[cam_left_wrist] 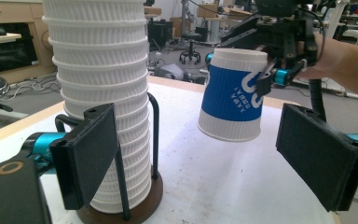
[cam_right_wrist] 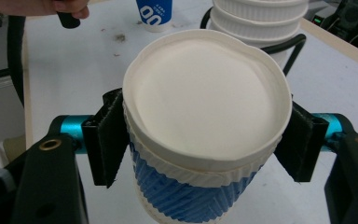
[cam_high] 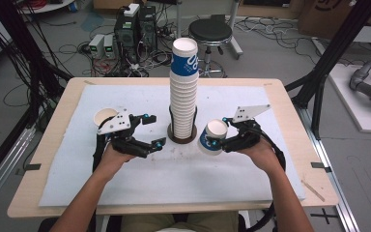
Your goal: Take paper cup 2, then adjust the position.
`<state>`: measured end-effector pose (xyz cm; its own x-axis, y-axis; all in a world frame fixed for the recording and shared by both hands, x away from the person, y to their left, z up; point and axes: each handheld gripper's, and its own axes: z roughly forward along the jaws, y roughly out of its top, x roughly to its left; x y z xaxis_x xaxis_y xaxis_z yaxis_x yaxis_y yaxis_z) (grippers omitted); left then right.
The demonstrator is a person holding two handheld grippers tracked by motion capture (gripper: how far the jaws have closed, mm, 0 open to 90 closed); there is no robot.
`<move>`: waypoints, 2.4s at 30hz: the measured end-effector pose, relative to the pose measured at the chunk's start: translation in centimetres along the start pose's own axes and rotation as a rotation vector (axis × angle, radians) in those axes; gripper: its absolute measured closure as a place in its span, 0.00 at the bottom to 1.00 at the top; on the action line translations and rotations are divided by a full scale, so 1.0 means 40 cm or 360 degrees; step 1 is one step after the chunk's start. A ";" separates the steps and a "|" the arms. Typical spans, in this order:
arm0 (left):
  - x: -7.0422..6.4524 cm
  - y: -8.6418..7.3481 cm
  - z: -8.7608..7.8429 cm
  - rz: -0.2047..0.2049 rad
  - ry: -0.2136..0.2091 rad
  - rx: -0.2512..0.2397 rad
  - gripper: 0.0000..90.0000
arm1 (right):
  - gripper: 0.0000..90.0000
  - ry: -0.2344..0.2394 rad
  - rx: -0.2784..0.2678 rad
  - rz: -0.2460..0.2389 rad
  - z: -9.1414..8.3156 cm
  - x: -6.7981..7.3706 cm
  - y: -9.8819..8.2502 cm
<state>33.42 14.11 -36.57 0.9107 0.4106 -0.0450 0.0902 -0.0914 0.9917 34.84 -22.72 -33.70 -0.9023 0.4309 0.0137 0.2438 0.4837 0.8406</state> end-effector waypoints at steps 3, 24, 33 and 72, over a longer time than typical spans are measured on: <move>-0.001 0.000 -0.001 -0.0001 0.0010 -0.0005 0.14 | 0.31 0.0016 0.0027 -0.0006 0.012 0.013 -0.003; -0.014 0.001 0.007 0.0005 -0.0052 -0.0018 0.14 | 0.31 0.0028 -0.0022 -0.0042 0.014 0.041 0.016; -0.049 -0.017 0.054 0.0007 -0.0191 0.0003 0.14 | 0.31 0.0092 -0.0058 -0.0081 0.024 0.059 0.027; -0.095 -0.053 0.154 0.0054 -0.0413 0.0068 0.17 | 0.31 0.0441 -0.0299 0.0027 0.053 0.085 0.042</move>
<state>32.27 7.16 -39.23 0.9859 0.1609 -0.0467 0.0699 -0.1415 0.9875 32.93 -18.82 -33.38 -0.9673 0.2015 0.1539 0.2133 0.3183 0.9237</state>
